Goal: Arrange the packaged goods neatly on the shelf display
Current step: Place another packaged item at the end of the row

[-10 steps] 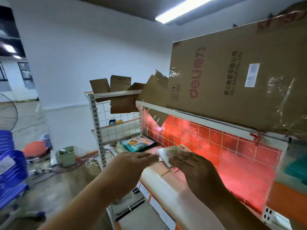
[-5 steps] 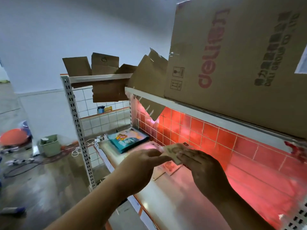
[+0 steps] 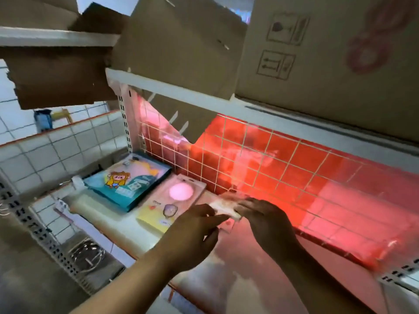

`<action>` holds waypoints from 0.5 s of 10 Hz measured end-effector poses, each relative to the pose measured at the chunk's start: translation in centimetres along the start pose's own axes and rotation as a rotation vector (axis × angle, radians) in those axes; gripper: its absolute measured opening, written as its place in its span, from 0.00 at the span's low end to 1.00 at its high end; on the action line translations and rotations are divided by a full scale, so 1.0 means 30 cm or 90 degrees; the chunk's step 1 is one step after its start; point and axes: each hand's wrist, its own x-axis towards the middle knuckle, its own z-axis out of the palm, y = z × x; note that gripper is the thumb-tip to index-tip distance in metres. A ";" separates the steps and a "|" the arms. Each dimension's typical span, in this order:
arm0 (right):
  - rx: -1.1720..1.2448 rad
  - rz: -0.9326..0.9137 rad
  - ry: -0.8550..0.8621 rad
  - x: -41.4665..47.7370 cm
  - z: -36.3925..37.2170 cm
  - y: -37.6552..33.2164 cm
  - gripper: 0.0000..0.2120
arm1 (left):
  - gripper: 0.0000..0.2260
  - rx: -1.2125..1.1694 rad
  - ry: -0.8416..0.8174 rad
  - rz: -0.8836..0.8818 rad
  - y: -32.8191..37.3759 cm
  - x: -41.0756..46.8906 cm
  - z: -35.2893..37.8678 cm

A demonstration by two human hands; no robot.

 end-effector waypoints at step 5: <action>-0.077 0.179 0.146 0.062 0.121 0.231 0.17 | 0.26 0.040 -0.135 0.010 -0.205 -0.041 0.273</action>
